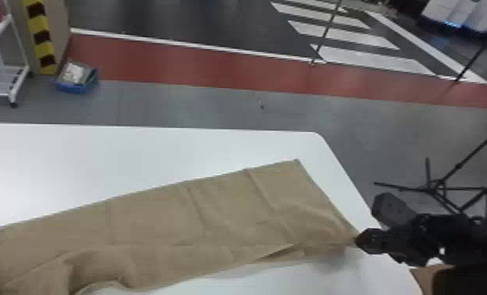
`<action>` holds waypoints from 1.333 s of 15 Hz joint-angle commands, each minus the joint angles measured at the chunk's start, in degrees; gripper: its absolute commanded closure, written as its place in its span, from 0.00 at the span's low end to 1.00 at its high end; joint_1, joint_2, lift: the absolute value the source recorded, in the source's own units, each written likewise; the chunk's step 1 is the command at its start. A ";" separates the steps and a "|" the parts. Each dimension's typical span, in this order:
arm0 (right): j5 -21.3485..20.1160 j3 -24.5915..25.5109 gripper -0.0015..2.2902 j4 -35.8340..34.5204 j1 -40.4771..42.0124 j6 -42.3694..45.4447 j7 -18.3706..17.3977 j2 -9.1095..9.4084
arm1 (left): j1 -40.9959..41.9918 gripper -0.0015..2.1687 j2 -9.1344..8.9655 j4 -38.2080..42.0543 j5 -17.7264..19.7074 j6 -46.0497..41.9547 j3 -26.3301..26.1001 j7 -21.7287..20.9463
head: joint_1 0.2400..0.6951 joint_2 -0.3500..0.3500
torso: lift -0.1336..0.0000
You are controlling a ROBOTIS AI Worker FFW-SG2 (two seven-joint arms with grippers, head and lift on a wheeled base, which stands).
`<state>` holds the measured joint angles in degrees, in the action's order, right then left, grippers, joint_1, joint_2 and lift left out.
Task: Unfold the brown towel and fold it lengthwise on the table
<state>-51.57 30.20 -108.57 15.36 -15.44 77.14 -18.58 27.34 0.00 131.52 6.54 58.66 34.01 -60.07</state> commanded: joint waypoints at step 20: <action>5.77 6.37 0.73 -3.40 0.98 -2.62 0.47 3.73 | 3.78 0.11 5.19 -4.35 -20.87 -19.50 -26.81 -6.64 | 1.00 0.00 | 0.18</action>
<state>-45.82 36.56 -112.12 16.32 -18.23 77.66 -15.08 31.55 4.99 128.43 -14.30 39.12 4.92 -66.15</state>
